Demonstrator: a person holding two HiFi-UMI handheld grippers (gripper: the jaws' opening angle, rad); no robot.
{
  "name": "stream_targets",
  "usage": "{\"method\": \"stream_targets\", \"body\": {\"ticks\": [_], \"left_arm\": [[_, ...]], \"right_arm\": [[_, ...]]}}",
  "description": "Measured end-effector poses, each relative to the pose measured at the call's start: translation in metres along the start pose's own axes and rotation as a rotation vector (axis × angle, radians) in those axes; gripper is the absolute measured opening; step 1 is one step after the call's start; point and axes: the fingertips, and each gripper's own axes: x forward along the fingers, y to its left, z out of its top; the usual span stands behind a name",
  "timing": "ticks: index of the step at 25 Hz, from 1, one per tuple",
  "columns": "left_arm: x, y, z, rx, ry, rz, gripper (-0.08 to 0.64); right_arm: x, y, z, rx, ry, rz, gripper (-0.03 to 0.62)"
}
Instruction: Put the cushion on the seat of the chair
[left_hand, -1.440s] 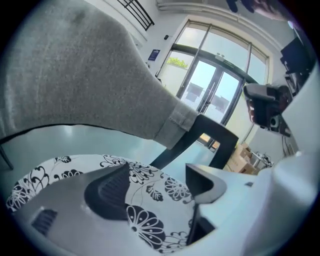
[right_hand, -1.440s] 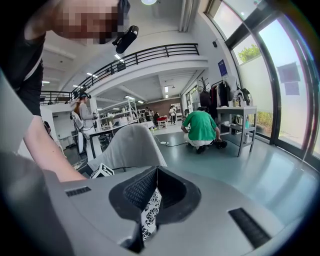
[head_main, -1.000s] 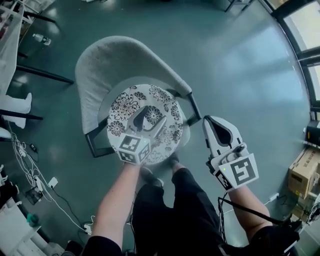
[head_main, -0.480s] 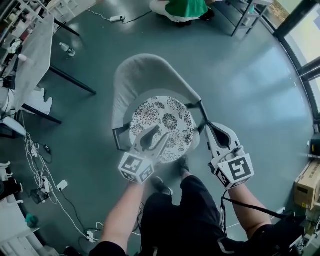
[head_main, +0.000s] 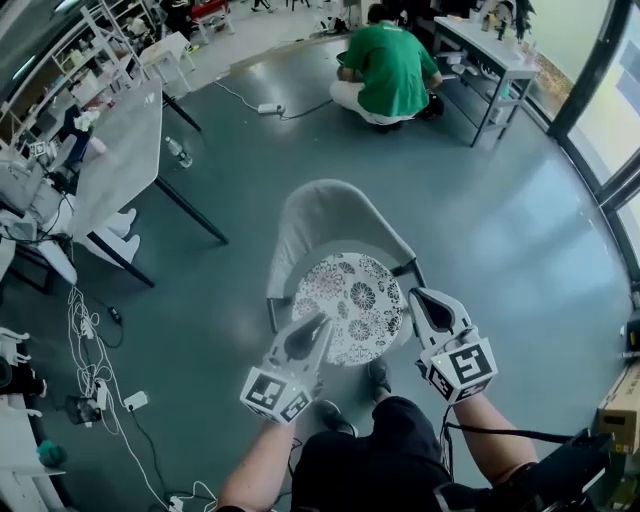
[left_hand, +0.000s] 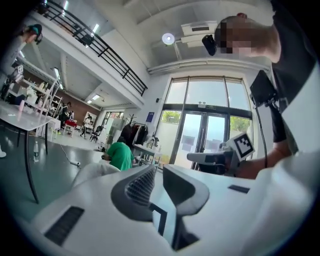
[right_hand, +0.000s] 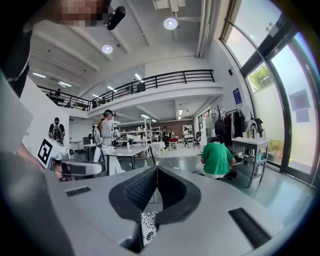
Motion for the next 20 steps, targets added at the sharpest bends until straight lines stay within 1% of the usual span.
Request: {"method": "stream_targets", "body": {"ticks": [3, 5, 9, 13, 15, 18, 20], "left_arm": [[-0.021, -0.005, 0.04, 0.029, -0.039, 0.025, 0.046], [-0.047, -0.014, 0.066, 0.057, -0.044, 0.044, 0.04], [-0.072, -0.012, 0.101, 0.102, -0.073, 0.102, 0.016], [-0.09, -0.019, 0.122, 0.131, -0.067, 0.151, 0.009], [-0.097, -0.021, 0.131, 0.123, -0.079, 0.169, 0.009], [-0.107, -0.024, 0.139, 0.111, -0.09, 0.188, 0.009], [-0.113, -0.028, 0.141, 0.132, -0.082, 0.195, 0.009]], "right_arm": [[0.0, 0.014, 0.024, -0.008, -0.033, 0.021, 0.009], [-0.008, 0.033, 0.038, -0.007, -0.029, 0.046, 0.011], [-0.009, 0.051, 0.071, -0.035, -0.064, 0.092, 0.009], [-0.018, 0.058, 0.095, -0.027, -0.083, 0.103, 0.011], [-0.019, 0.06, 0.102, -0.039, -0.08, 0.097, 0.009], [-0.022, 0.063, 0.11, -0.062, -0.079, 0.094, 0.009], [-0.025, 0.067, 0.114, -0.048, -0.093, 0.109, 0.009]]}}
